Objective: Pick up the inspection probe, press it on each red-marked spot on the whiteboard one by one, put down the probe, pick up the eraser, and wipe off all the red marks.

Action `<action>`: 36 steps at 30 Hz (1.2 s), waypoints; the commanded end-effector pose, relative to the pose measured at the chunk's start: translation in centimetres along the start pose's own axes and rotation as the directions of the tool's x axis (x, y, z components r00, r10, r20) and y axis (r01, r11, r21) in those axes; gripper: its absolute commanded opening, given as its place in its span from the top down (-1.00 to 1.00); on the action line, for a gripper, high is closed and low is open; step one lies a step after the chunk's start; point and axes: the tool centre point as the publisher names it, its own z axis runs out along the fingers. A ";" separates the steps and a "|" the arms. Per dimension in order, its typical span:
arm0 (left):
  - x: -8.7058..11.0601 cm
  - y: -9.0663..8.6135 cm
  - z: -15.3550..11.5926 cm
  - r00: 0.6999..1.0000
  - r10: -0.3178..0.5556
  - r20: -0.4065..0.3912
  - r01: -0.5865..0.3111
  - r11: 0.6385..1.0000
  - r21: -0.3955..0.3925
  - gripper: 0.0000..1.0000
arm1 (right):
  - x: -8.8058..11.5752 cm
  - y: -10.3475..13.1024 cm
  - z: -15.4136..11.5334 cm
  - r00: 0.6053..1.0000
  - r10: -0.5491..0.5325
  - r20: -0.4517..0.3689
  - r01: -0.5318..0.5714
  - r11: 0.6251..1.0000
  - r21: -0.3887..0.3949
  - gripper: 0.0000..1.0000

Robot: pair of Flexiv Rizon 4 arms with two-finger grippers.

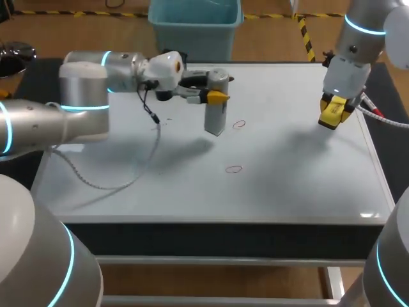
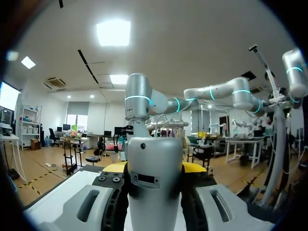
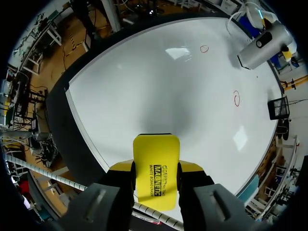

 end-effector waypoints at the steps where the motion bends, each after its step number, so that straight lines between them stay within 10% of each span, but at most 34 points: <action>1: -2.6 0.9 1.2 0.998 -0.003 -0.066 0.004 1.000 0.017 1.00 | 0.0 -0.1 -0.1 1.000 -0.002 -0.004 0.002 1.000 0.002 1.00; 36: -6.8 4.2 4.5 0.998 -0.017 -0.064 0.019 0.999 0.038 1.00 | 0.0 -0.1 -0.1 1.000 -0.002 -0.004 0.002 1.000 0.002 1.00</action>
